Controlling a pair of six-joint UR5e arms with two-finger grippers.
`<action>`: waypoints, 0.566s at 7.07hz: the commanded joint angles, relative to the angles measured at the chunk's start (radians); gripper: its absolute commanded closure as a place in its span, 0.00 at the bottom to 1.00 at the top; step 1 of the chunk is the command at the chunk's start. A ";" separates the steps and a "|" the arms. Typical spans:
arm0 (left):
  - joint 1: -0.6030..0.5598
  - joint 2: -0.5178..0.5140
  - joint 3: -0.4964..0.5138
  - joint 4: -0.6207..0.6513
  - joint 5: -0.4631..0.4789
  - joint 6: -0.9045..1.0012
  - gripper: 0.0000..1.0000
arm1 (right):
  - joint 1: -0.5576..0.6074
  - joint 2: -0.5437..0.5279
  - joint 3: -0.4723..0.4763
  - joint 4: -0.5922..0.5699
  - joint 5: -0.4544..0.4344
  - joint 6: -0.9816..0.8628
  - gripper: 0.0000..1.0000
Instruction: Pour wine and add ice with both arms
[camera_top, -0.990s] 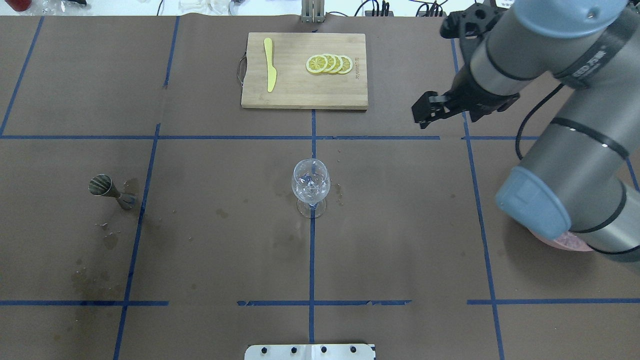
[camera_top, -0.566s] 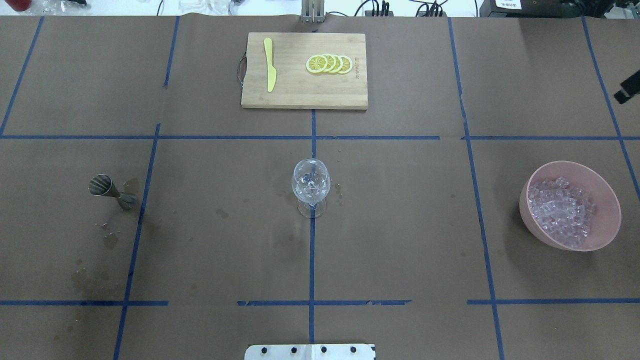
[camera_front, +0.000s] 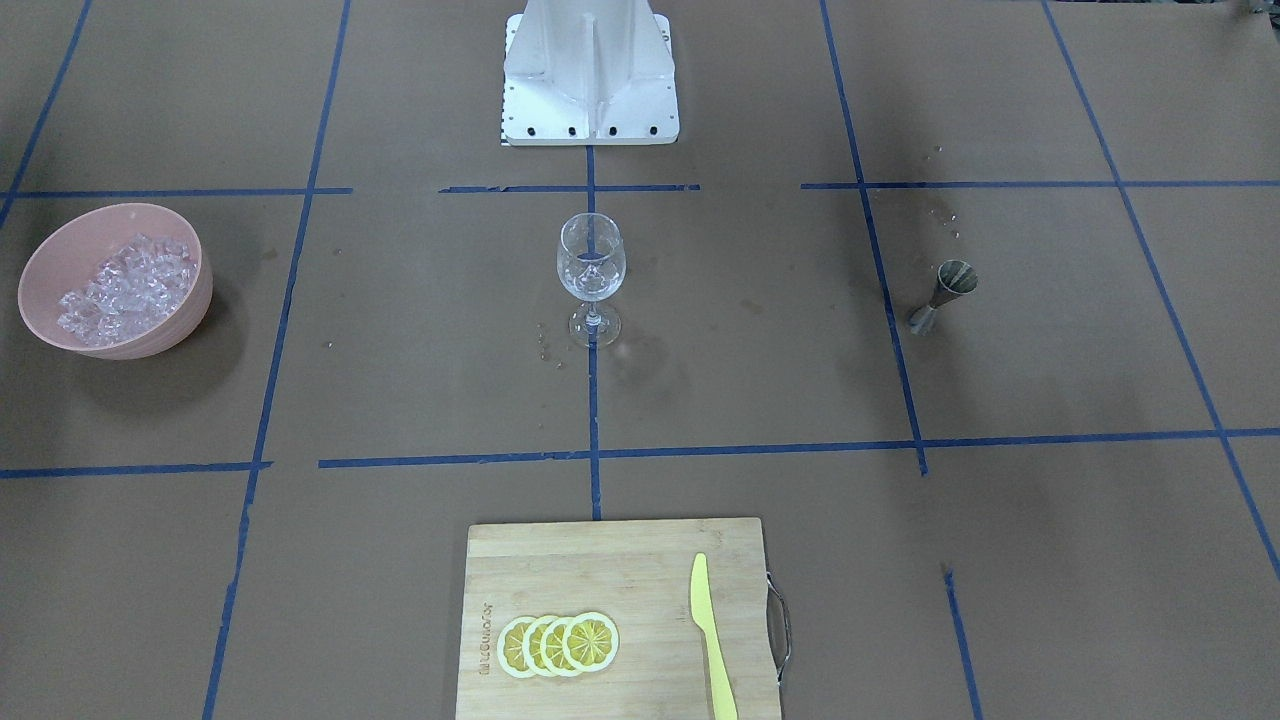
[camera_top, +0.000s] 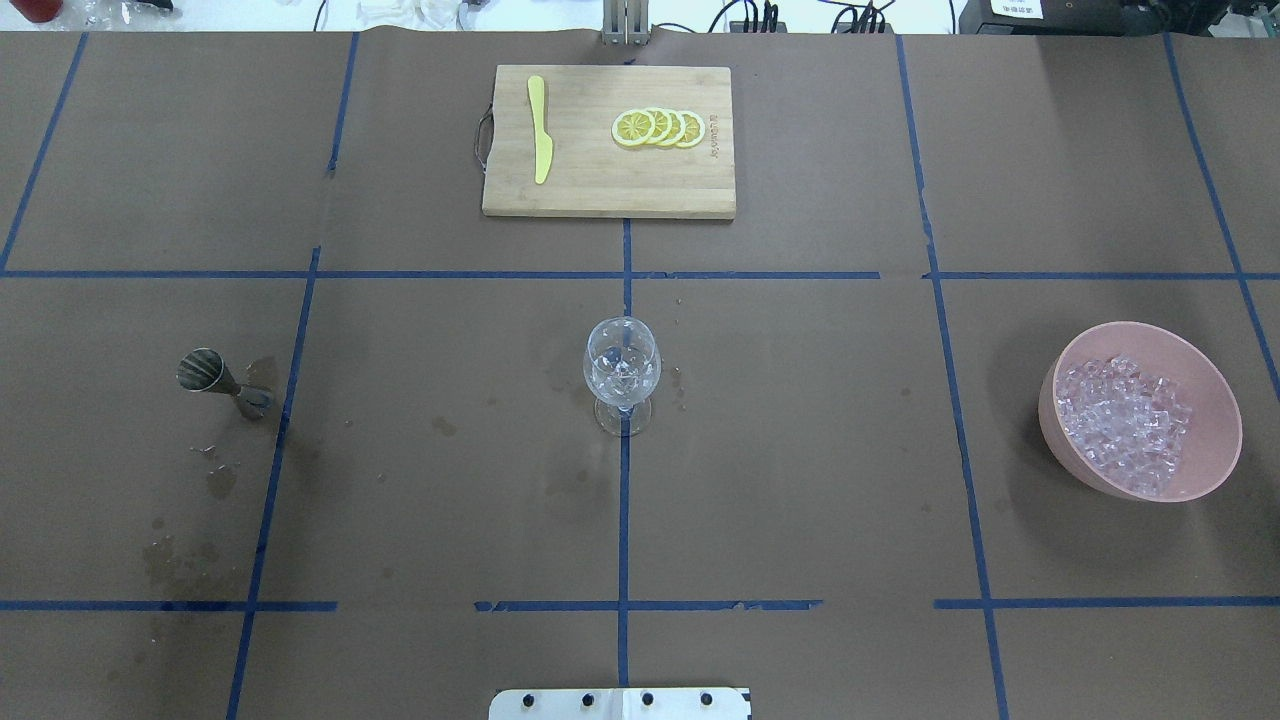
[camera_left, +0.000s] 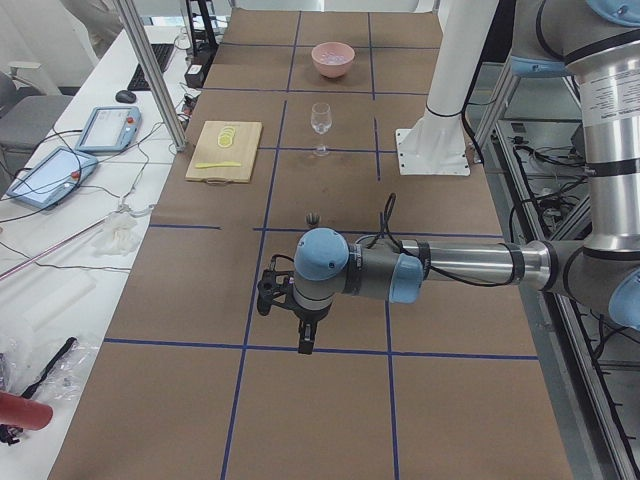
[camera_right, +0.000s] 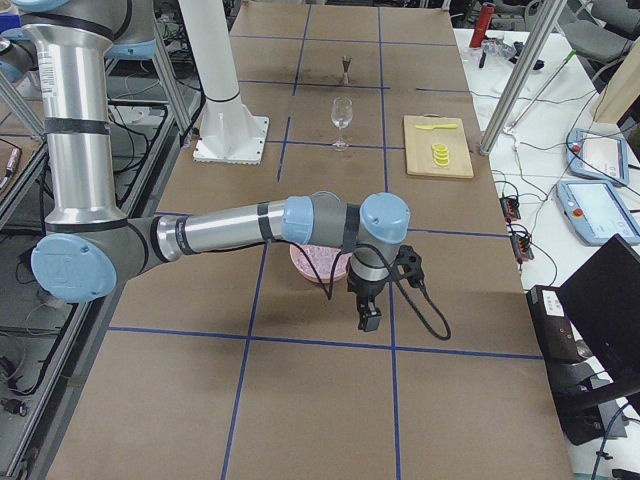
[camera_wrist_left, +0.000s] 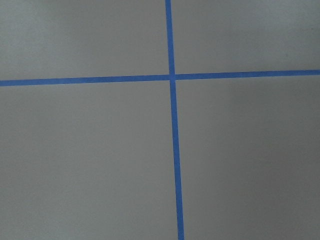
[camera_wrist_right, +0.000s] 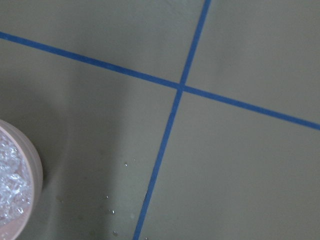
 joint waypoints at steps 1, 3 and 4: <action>0.003 -0.007 0.011 0.000 0.008 -0.002 0.00 | 0.023 -0.045 -0.004 -0.001 0.002 -0.001 0.00; 0.003 0.002 0.011 0.000 0.008 0.001 0.00 | 0.023 -0.062 0.000 0.000 0.032 -0.001 0.00; 0.003 0.002 0.011 0.000 0.008 0.001 0.00 | 0.021 -0.062 0.005 0.002 0.032 0.013 0.00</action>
